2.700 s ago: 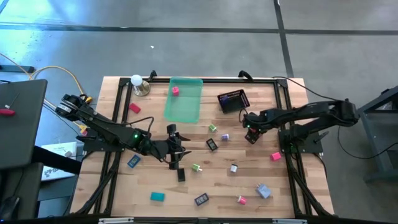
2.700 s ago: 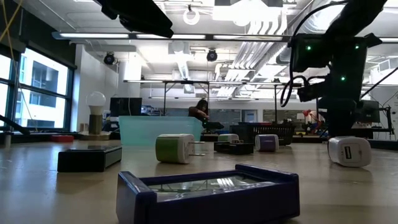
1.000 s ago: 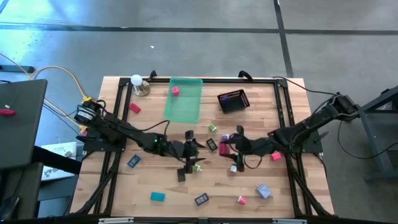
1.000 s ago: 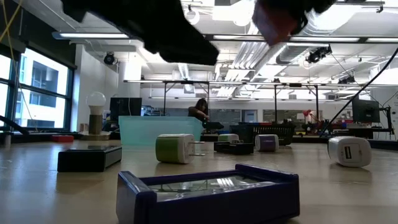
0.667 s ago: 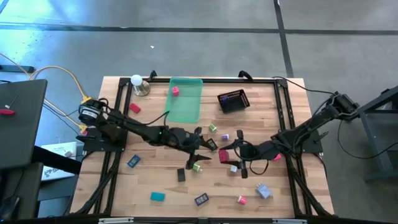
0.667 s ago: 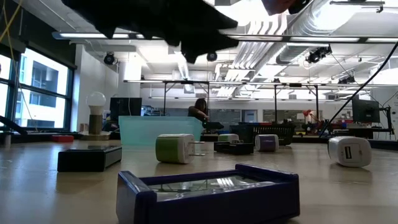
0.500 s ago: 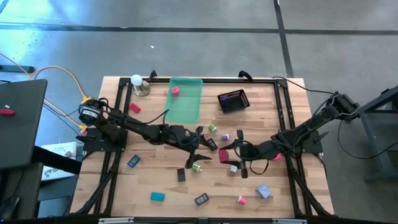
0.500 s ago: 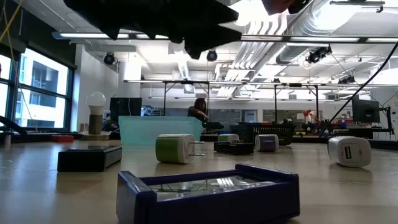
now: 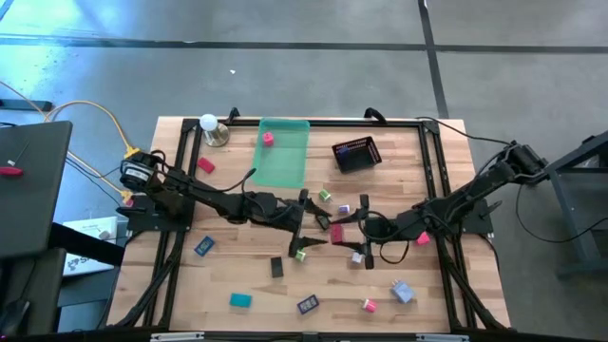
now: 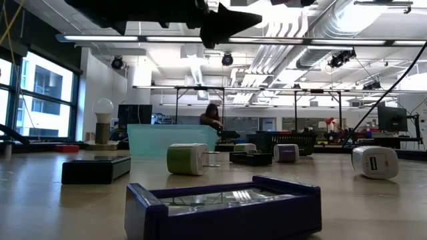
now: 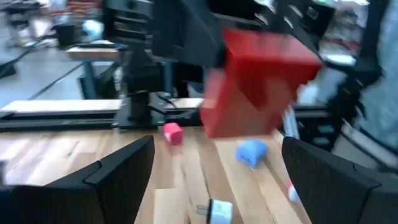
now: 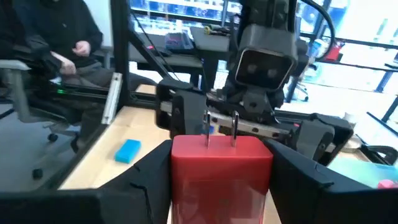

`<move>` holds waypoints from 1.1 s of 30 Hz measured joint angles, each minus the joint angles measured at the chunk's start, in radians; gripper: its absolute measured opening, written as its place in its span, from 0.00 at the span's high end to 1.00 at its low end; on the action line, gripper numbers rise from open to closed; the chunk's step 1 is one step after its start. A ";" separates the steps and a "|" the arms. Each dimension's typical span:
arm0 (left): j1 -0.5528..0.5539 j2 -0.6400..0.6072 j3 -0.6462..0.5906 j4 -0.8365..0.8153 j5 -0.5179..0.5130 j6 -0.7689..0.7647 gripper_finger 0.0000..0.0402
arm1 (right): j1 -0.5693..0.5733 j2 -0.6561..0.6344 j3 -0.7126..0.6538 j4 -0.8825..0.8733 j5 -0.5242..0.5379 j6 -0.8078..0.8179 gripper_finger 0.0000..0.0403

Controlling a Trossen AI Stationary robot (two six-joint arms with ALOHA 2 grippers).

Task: Pick & Place Office items
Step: Put the red charger adapter into the green bin

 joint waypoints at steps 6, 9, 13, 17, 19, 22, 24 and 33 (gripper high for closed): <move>0.015 0.000 -0.001 0.003 -0.079 -0.057 0.14 | -0.036 0.030 0.000 0.072 0.049 -0.036 0.51; 0.016 0.000 -0.001 0.007 -0.090 -0.032 0.14 | -0.050 0.031 0.000 0.090 0.049 -0.050 0.51; 0.015 -0.001 -0.001 0.006 -0.093 0.029 0.14 | -0.067 0.031 0.000 0.093 0.054 -0.050 0.51; 0.011 0.000 -0.001 0.003 -0.093 0.088 0.14 | -0.080 0.031 0.000 0.104 0.060 -0.049 0.51; 0.010 0.000 -0.001 0.002 -0.092 0.101 0.14 | -0.089 0.031 0.000 0.103 0.065 -0.050 0.51; 0.007 0.000 -0.001 0.002 -0.092 0.097 0.14 | -0.100 0.031 0.000 0.097 0.062 -0.050 0.51; 0.004 0.000 -0.001 0.006 -0.092 0.098 0.14 | -0.105 0.031 0.000 0.096 0.059 -0.049 0.51; 0.003 0.000 0.000 0.090 -0.091 0.137 0.14 | -0.107 0.031 0.000 0.091 0.050 -0.047 0.51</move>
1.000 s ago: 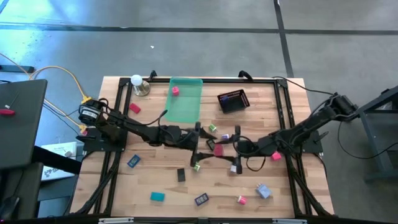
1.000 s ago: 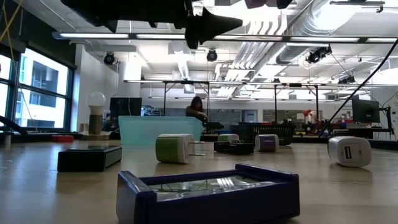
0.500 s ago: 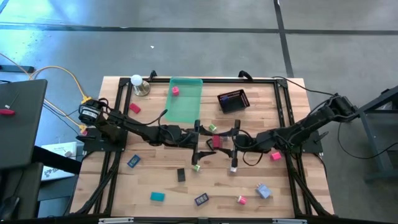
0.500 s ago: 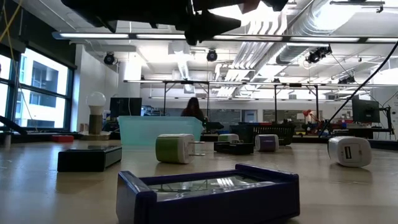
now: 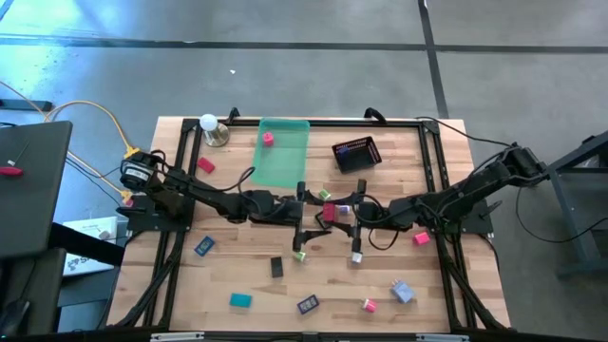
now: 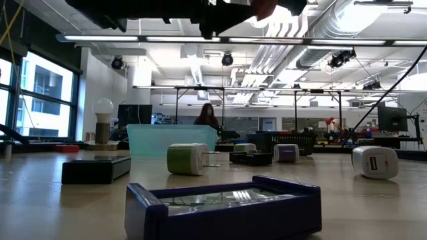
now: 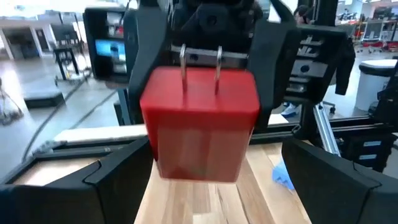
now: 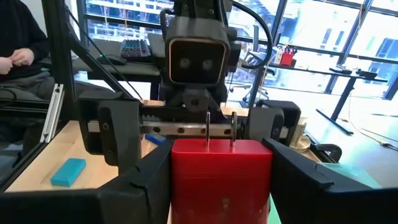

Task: Pick & Place Office items
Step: Put the red charger adapter into the green bin

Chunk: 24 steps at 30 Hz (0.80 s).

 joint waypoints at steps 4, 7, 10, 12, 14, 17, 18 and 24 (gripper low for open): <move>0.000 0.000 0.000 0.013 0.011 0.035 0.14 | 0.000 0.000 0.000 0.000 -0.002 0.000 0.51; 0.000 0.001 0.000 0.015 0.024 0.048 0.14 | 0.000 0.000 0.000 0.000 -0.002 0.000 0.51; 0.000 0.021 0.001 0.042 0.033 0.052 0.14 | 0.001 0.000 0.000 0.000 -0.014 0.000 0.51; 0.003 0.043 0.001 0.087 0.035 0.071 0.14 | 0.000 0.000 0.000 0.005 -0.029 0.000 0.51; 0.003 0.063 0.001 0.131 0.036 0.099 0.14 | 0.000 0.000 0.000 0.006 -0.038 0.000 0.51; 0.003 0.086 0.000 0.199 0.036 0.122 0.14 | 0.000 0.000 0.000 0.005 -0.044 0.000 0.51; 0.003 0.092 0.000 0.208 0.036 0.121 0.14 | 0.000 0.000 0.000 0.006 -0.047 0.000 0.51; 0.003 0.112 0.000 0.225 0.036 0.114 0.14 | 0.000 0.000 0.000 -0.003 -0.047 0.000 0.51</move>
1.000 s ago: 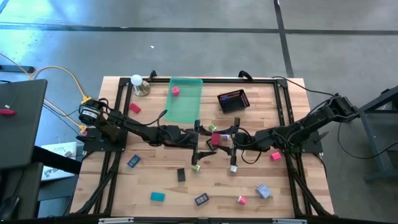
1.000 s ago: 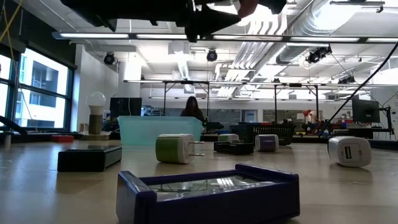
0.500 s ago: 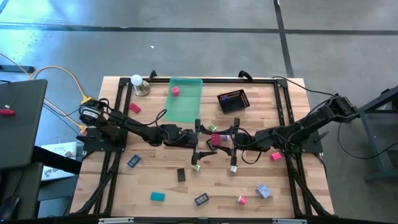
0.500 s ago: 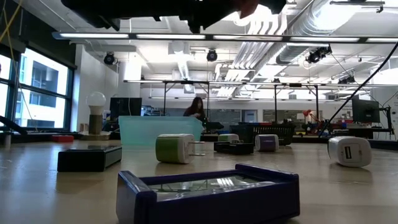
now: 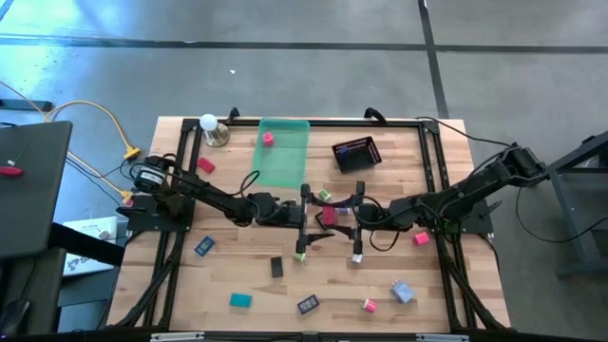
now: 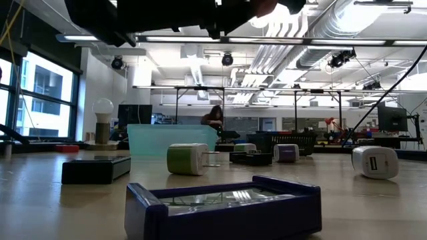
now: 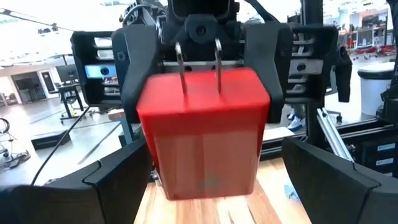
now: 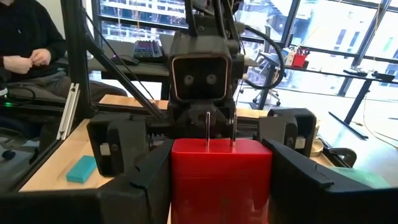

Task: Pick & Place Office items
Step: Put the red charger adapter into the green bin

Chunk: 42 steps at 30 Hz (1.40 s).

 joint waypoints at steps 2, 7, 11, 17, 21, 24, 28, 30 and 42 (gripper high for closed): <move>0.000 0.000 0.000 0.006 0.001 -0.009 0.14 | 0.000 0.000 0.000 -0.005 0.000 0.001 0.51; 0.000 -0.001 0.000 0.027 0.008 -0.026 0.14 | 0.000 0.000 0.000 -0.006 0.000 0.004 0.51; 0.000 -0.001 0.000 0.024 0.048 -0.027 0.14 | -0.003 0.000 0.000 -0.006 -0.004 0.004 0.51; 0.001 -0.001 0.000 0.018 0.059 -0.022 0.14 | -0.019 0.000 0.000 -0.010 -0.034 0.028 0.51; -0.005 -0.001 0.000 -0.015 -0.014 0.044 0.14 | -0.019 0.000 0.000 -0.037 -0.030 0.036 0.51; -0.029 -0.002 0.000 -0.043 -0.123 0.091 0.14 | -0.019 -0.001 0.000 -0.049 -0.008 0.054 0.51; -0.090 -0.007 0.000 -0.084 -0.333 0.193 0.14 | -0.007 -0.017 0.000 -0.088 0.032 0.058 0.51; -0.130 -0.009 0.000 -0.121 -0.404 0.190 0.14 | 0.001 -0.020 0.000 -0.100 0.069 0.069 0.51; -0.289 -0.013 0.000 -0.283 -0.567 0.809 0.14 | -0.027 -0.025 0.001 -0.280 -0.139 0.368 0.51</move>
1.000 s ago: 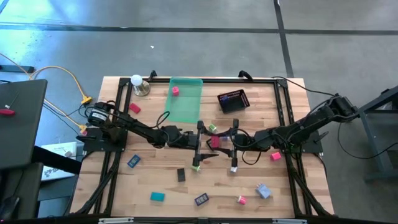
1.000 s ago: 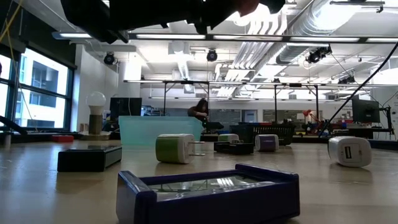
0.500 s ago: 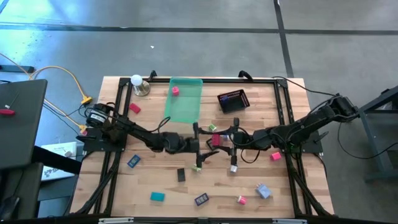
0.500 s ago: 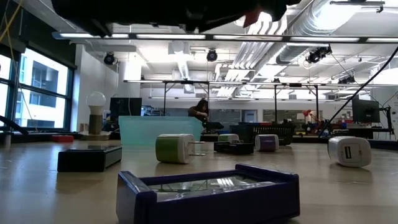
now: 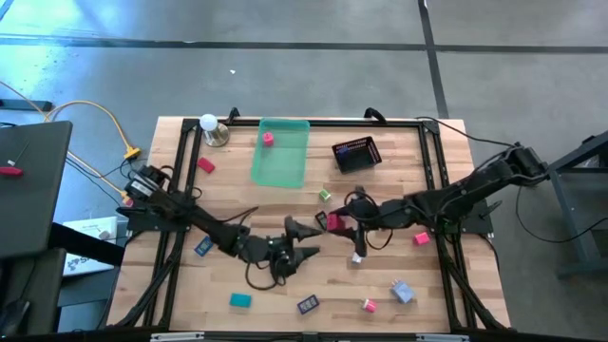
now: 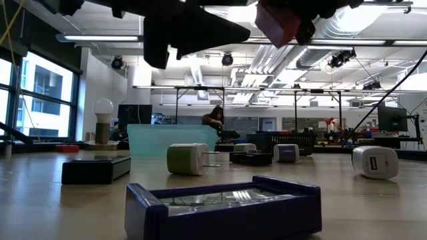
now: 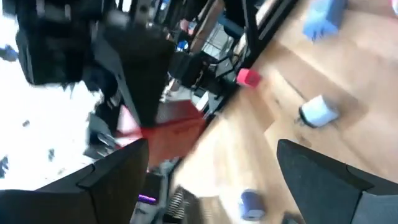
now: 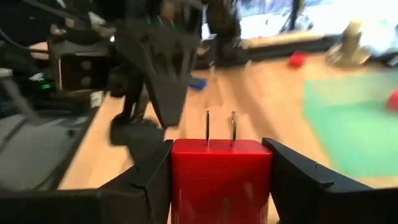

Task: Pick & Place Office items
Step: Put the red charger adapter into the green bin

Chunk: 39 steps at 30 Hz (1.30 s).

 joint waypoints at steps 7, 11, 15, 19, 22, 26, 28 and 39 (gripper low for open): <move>0.021 -0.001 0.004 -0.025 0.157 0.055 0.14 | -0.024 0.017 0.000 -0.004 -0.210 0.104 0.51; 0.055 -0.002 0.004 -0.003 0.177 0.068 0.14 | -0.026 0.057 0.000 -0.022 -0.235 0.139 0.51; 0.072 -0.011 0.005 -0.002 0.223 0.055 0.14 | -0.037 0.107 0.000 -0.025 -0.285 0.162 0.51; 0.081 -0.011 0.005 -0.030 0.391 -0.010 0.14 | -0.057 0.135 0.000 -0.010 -0.316 0.165 0.51; 0.087 -0.011 0.005 -0.050 0.424 -0.031 0.14 | -0.072 0.140 0.000 -0.013 -0.345 0.165 0.51; 0.098 -0.011 0.005 -0.047 0.430 -0.041 0.14 | -0.086 0.140 0.000 -0.009 -0.379 0.183 0.51; 0.111 -0.011 0.005 -0.047 0.449 -0.043 0.14 | -0.090 0.140 0.000 -0.003 -0.403 0.183 0.51; 0.191 -0.011 0.024 -0.046 0.613 -0.077 0.14 | -0.094 0.140 0.000 0.010 -0.417 0.187 0.51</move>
